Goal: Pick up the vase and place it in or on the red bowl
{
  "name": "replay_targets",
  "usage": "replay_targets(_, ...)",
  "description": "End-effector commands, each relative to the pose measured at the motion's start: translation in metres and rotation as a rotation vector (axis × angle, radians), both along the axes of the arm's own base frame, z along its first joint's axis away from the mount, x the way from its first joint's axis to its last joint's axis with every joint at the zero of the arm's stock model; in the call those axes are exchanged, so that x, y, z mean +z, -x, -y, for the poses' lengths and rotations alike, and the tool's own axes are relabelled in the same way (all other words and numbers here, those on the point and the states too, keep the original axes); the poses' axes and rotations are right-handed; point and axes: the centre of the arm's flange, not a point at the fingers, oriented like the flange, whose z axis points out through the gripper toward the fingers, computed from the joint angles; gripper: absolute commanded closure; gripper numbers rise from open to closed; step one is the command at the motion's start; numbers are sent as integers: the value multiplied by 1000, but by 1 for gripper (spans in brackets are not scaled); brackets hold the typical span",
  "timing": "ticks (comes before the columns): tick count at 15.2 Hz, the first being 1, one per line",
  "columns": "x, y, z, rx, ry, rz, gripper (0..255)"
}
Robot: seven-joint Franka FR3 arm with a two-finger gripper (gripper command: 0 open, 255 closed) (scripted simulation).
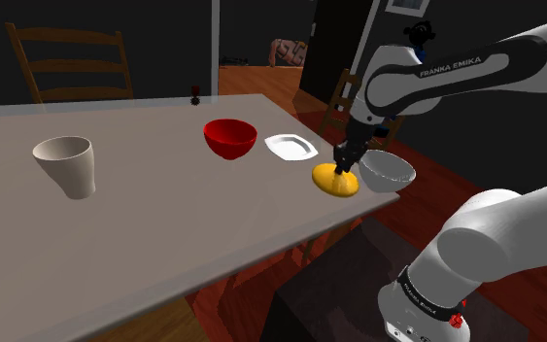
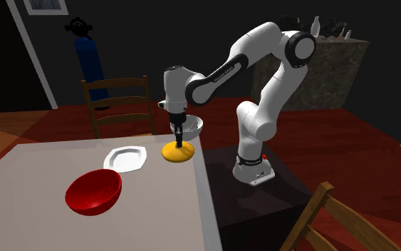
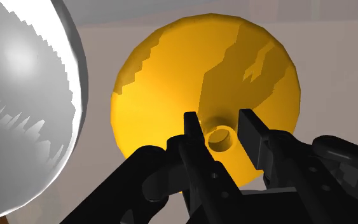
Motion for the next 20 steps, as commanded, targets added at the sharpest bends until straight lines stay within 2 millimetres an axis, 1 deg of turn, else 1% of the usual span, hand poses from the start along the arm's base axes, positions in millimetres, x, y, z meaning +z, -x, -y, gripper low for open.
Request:
replay_targets(1,12,0,0,0,0,0,255)
replay_targets(20,112,0,0,0,0,0,255)
